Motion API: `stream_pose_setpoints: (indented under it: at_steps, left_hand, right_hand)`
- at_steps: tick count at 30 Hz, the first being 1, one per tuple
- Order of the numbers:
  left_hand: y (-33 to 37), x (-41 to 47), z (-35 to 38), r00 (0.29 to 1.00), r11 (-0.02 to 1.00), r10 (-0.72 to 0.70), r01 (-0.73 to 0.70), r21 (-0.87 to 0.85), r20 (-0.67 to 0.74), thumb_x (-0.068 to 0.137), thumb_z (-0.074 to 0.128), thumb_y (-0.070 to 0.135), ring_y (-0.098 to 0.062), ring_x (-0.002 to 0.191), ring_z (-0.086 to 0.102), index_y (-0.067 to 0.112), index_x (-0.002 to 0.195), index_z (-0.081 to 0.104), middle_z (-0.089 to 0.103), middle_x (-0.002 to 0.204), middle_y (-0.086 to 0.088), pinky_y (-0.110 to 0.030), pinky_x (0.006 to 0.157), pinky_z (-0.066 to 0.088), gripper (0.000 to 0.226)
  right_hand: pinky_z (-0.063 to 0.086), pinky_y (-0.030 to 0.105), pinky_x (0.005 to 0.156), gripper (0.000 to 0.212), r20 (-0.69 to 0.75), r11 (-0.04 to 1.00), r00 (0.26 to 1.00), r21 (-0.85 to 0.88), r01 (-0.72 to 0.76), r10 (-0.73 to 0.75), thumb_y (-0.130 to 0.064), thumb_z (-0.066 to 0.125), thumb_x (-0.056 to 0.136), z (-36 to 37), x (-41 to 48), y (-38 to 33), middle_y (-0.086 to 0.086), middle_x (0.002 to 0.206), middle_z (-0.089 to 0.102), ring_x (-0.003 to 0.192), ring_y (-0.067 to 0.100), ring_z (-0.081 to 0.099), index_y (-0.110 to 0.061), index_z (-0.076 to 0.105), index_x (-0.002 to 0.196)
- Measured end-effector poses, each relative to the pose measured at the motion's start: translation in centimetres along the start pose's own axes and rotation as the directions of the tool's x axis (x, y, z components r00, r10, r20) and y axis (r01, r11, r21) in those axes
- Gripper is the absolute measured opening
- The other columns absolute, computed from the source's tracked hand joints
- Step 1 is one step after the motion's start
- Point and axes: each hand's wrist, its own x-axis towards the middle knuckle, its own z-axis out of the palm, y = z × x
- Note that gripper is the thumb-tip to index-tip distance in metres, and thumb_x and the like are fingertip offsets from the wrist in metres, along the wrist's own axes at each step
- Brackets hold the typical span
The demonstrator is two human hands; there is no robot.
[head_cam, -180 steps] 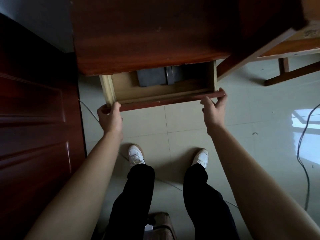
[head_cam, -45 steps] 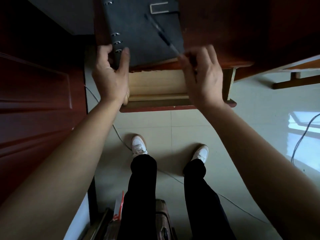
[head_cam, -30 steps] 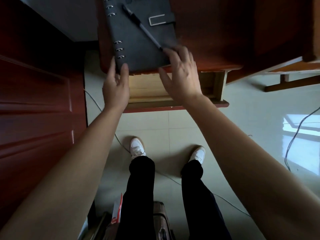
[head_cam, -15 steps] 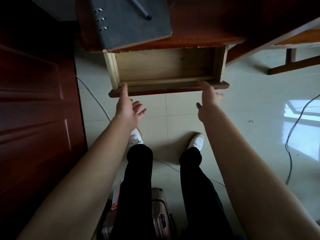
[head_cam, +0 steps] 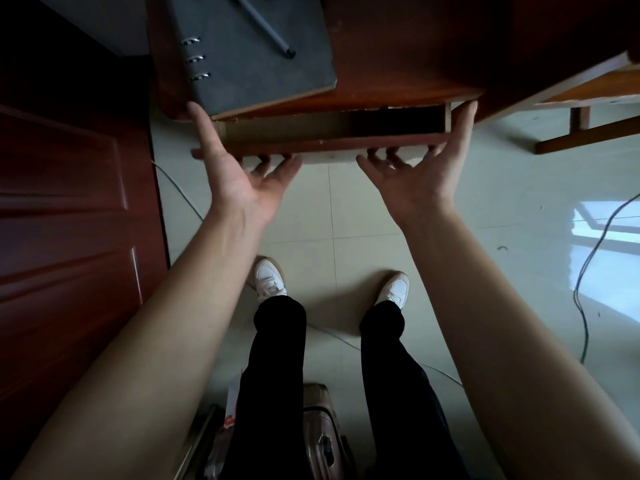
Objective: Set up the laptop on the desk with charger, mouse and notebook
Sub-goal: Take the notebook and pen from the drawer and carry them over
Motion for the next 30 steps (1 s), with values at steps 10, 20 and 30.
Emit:
stream_pose_setpoints:
  at_steps: [10, 20, 30]
  left_hand:
    - [2.5, 2.3, 2.3, 0.992, 0.999, -0.002, -0.004, 0.054, 0.125, 0.088, 0.049, 0.073, -0.039, 0.119, 0.057, 0.007, 0.134, 0.052, 0.053, 0.132, -0.022, -0.058, 0.098, 0.049, 0.081]
    - [3.7, 0.0, -1.1, 1.0, 0.922, 0.014, -0.017, 0.387, 0.013, 0.086, 0.052, 0.072, -0.022, 0.11, 0.069, 0.014, 0.135, 0.054, 0.064, 0.128, -0.009, -0.041, 0.093, 0.056, 0.075]
    - [8.3, -2.1, -0.6, 0.964, 0.786, 0.256, -0.161, 0.597, -0.076, 0.087, 0.059, 0.065, -0.013, 0.094, 0.069, 0.026, 0.116, 0.059, 0.065, 0.113, 0.001, -0.032, 0.072, 0.052, 0.049]
  right_hand:
    - [0.048, 0.063, 0.1, 0.056, 0.028, 0.995, 0.996, -0.052, 0.084, -0.083, -0.057, 0.062, 0.091, 5.6, 2.1, -1.7, 0.013, 0.127, 0.056, 0.116, 0.036, 0.057, -0.019, 0.052, 0.13]
    - [0.059, 0.037, 0.083, 0.072, -0.039, 0.944, 0.998, -0.328, 0.038, -0.054, -0.062, 0.063, 0.086, 3.6, 0.2, -1.5, 0.009, 0.137, 0.055, 0.111, 0.027, 0.068, -0.025, 0.045, 0.146]
    - [0.033, 0.034, 0.11, 0.08, 0.189, 0.214, 0.764, -0.894, 0.394, -0.616, -0.048, 0.07, 0.087, 8.6, -3.4, 0.9, 0.012, 0.153, 0.029, 0.139, 0.03, 0.036, -0.018, 0.035, 0.152]
